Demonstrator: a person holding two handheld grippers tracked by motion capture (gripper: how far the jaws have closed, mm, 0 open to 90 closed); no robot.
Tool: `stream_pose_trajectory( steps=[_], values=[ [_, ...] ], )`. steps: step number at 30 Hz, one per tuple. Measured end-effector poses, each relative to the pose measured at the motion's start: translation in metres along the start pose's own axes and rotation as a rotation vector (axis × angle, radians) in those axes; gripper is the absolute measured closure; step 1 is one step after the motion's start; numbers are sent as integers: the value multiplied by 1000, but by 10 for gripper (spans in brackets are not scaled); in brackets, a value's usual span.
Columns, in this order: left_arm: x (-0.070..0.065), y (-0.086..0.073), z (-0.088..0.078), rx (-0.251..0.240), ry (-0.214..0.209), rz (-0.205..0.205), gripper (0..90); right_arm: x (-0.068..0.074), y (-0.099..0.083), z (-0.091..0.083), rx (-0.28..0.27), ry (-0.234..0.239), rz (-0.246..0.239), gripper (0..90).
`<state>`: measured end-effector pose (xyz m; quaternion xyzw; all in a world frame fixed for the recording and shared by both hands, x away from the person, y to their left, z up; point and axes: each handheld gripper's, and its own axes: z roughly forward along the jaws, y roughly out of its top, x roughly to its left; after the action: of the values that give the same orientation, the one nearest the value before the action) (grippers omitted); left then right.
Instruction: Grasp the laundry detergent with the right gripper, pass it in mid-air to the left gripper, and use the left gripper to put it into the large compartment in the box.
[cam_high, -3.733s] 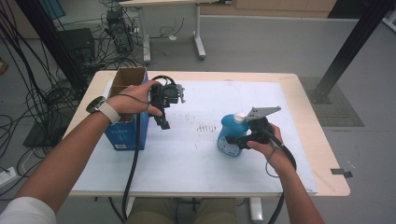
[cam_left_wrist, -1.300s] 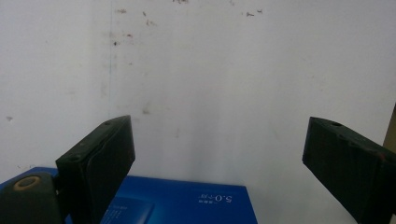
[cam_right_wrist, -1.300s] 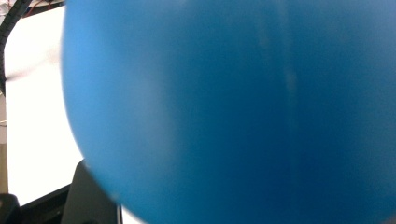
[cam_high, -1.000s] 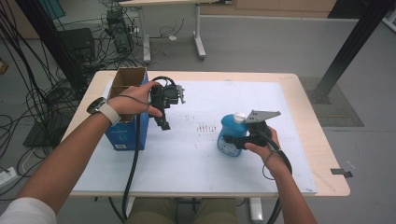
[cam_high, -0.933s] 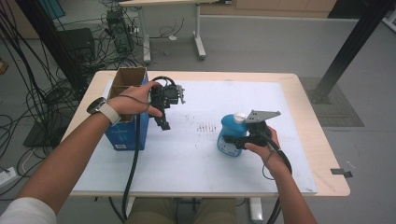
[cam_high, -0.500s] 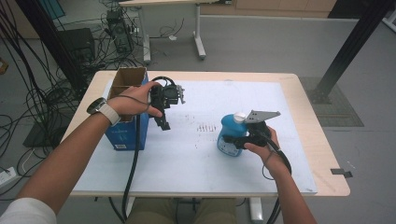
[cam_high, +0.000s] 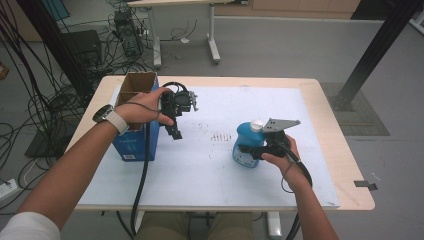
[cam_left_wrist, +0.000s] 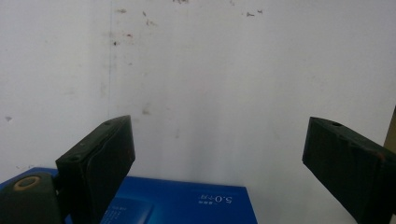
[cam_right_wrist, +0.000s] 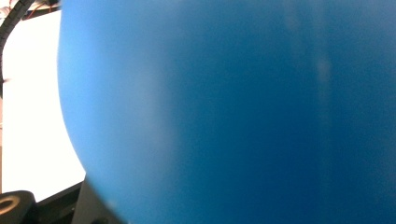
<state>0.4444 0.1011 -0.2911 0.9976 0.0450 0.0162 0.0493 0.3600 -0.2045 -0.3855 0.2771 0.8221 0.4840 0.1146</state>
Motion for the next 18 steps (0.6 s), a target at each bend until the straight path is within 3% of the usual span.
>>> stream_pose_trajectory(
  steps=[18],
  values=[
    [-1, 1, 0, 0, 1, 3, 96, -1, -1, 0, -4, 5, 4, 406]
  ],
)
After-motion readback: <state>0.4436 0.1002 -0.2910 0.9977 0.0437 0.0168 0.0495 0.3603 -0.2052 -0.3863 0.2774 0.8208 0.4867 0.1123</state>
